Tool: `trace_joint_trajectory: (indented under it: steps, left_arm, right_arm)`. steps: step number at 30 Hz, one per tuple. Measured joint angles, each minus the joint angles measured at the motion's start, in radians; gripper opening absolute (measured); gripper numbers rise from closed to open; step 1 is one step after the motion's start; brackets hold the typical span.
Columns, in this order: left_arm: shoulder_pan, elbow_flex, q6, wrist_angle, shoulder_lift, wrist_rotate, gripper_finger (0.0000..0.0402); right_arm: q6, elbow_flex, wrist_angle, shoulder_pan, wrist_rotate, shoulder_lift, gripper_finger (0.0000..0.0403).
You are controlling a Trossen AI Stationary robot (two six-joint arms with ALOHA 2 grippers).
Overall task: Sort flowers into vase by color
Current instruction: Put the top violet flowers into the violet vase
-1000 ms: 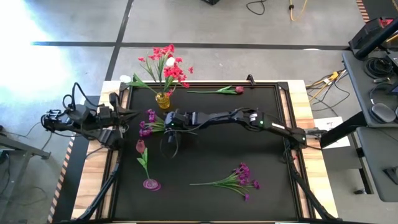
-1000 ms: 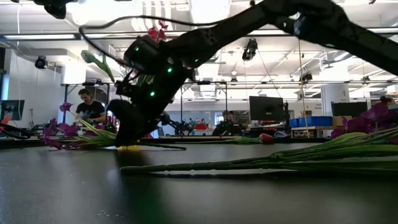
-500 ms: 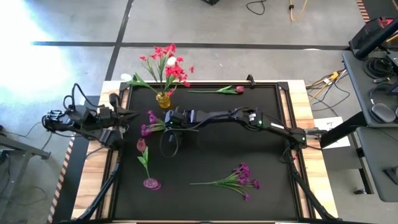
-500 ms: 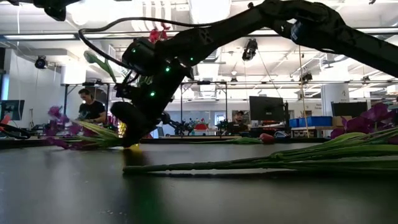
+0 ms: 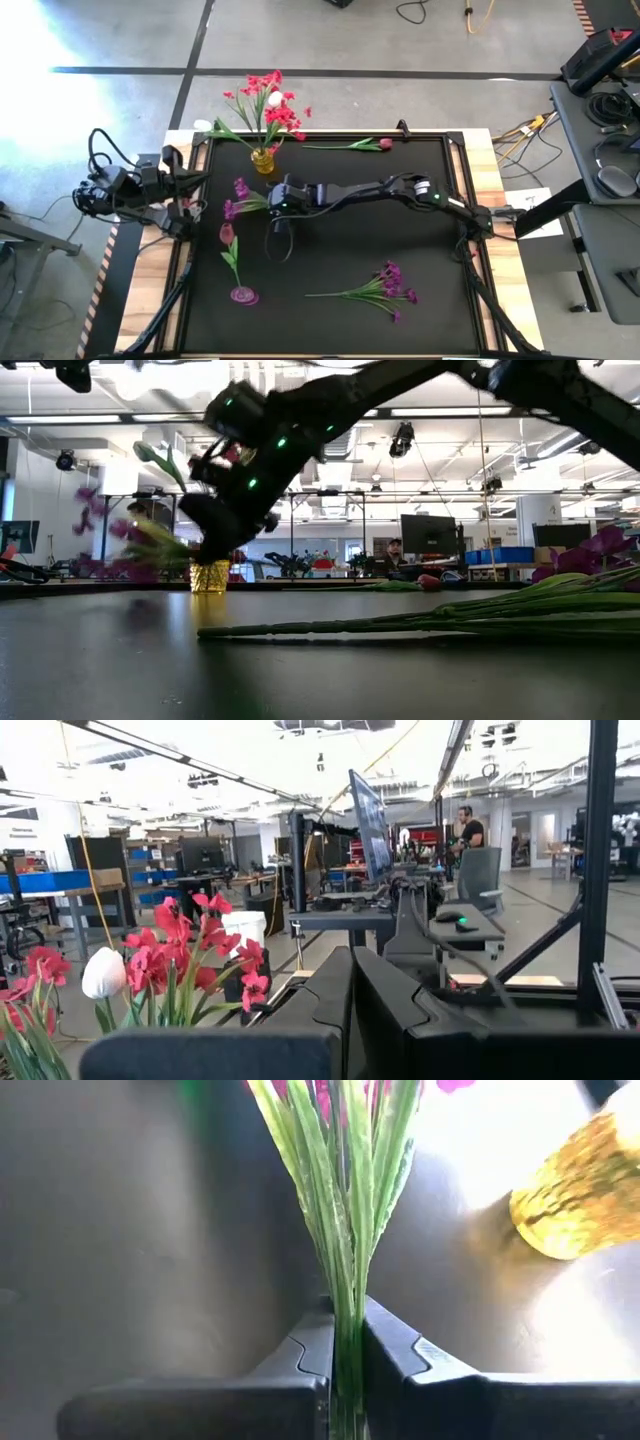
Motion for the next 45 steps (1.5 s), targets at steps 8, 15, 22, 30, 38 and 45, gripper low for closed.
trace_joint_trajectory:
  steps: [8, 15, 22, 30, 38, 45]
  left_arm:
    - [0.0, 0.0, 0.006, 0.001, 0.027, 0.021, 0.0]
    - [0.0, 0.0, 0.022, 0.001, 0.035, 0.021, 0.0]
    - [0.0, 0.0, 0.027, 0.003, 0.031, 0.02, 0.0]
    - [0.0, 0.0, 0.031, 0.002, 0.032, 0.019, 0.0]
    - [0.0, 0.0, 0.031, 0.003, 0.031, 0.018, 0.0]
    - [0.0, 0.0, 0.042, 0.004, 0.031, 0.018, 0.0]
  right_arm:
    - [0.035, -0.432, 0.401, 0.033, 0.027, -0.274, 0.0018]
    - [0.074, -0.828, 0.901, 0.066, 0.075, -0.455, 0.0017]
    - [0.061, -1.034, 1.466, 0.105, 0.067, -0.462, 0.0017]
    - [0.034, -0.981, 1.892, 0.154, -0.108, -0.289, 0.0017]
    - [0.013, -0.729, 1.918, 0.219, -0.26, -0.133, 0.0017]
    - [-0.106, -0.497, 1.919, 0.299, -0.163, -0.001, 0.0017]
